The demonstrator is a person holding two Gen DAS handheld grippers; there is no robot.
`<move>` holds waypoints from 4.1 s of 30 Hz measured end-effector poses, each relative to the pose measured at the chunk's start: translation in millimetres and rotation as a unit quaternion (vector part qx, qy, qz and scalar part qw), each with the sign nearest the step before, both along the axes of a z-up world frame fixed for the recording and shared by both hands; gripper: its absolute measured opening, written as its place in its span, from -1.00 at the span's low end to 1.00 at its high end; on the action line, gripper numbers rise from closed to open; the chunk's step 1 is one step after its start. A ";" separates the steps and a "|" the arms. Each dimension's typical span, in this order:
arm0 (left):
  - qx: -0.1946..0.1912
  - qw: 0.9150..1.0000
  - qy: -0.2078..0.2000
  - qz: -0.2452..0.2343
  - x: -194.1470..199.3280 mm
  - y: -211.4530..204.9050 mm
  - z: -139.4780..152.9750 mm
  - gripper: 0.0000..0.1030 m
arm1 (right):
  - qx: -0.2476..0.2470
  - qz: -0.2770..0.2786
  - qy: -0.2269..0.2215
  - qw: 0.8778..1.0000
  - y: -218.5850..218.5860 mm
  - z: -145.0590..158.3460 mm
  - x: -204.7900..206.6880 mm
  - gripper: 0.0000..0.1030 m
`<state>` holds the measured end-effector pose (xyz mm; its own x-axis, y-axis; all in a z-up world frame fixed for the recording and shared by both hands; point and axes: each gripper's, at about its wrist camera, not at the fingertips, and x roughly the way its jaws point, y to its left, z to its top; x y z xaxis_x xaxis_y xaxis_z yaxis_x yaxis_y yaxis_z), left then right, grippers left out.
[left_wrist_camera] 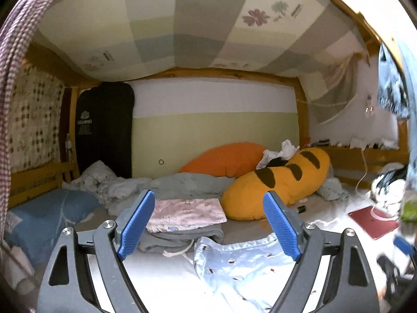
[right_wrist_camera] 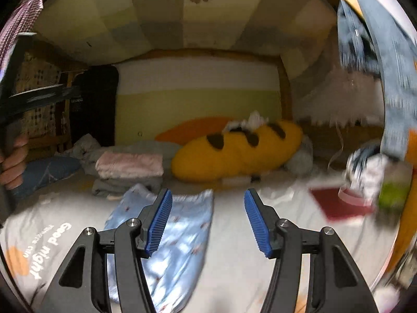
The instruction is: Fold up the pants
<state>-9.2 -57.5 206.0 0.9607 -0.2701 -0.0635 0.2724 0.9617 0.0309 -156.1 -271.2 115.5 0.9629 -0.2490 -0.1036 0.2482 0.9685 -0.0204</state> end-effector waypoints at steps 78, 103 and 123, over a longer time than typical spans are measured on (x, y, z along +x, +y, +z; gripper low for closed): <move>-0.134 0.861 0.460 -0.171 33.3 9.9 -249.9 -0.80 | 0.415 0.240 0.338 0.810 -45.8 -178.2 122.7 -0.45; 0.035 0.955 0.284 -0.076 -63.6 28.8 -212.8 -0.63 | 0.139 0.174 0.286 0.932 -2.6 -129.5 29.6 -0.52; 0.407 0.876 0.086 -0.243 -114.8 -26.5 -236.4 -0.44 | -0.381 0.313 0.341 0.800 87.6 -149.1 -16.1 0.03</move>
